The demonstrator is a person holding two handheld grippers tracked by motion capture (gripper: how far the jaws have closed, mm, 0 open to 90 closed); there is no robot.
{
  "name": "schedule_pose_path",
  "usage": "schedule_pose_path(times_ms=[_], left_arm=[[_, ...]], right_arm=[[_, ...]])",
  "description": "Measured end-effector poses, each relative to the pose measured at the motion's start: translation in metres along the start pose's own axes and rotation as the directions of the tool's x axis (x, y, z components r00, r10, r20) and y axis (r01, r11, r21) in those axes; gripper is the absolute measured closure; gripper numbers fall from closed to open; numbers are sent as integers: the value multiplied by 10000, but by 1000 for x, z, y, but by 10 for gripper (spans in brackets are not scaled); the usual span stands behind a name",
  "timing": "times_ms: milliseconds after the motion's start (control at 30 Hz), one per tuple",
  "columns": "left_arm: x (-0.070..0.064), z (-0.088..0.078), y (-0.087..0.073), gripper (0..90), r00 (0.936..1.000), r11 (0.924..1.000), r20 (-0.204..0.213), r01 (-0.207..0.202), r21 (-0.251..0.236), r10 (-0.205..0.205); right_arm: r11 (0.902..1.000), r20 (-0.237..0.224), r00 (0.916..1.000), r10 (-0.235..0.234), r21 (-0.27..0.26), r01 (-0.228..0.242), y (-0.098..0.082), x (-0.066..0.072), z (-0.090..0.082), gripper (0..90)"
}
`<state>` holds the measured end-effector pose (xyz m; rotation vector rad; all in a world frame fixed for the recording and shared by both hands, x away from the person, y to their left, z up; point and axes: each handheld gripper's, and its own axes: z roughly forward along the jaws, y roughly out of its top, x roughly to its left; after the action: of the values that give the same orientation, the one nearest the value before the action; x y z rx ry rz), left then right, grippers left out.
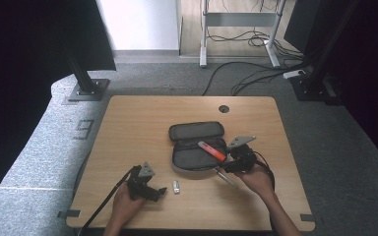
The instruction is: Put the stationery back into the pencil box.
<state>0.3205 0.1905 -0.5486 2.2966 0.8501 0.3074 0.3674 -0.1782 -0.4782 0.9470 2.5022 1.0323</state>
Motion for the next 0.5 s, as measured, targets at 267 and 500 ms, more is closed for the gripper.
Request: schedule_pose_path(times_ms=[267,500], left_arm=[[0,0,0,0,10000,10000,6,-6,4,6],[0,0,0,0,10000,10000,7,-23,20,23]], right_arm=[[9998,-209,9997,-87,175,91,-13,6,-3,437],[9996,-368,9993,-79,255,88,-25,12,-3,520]])
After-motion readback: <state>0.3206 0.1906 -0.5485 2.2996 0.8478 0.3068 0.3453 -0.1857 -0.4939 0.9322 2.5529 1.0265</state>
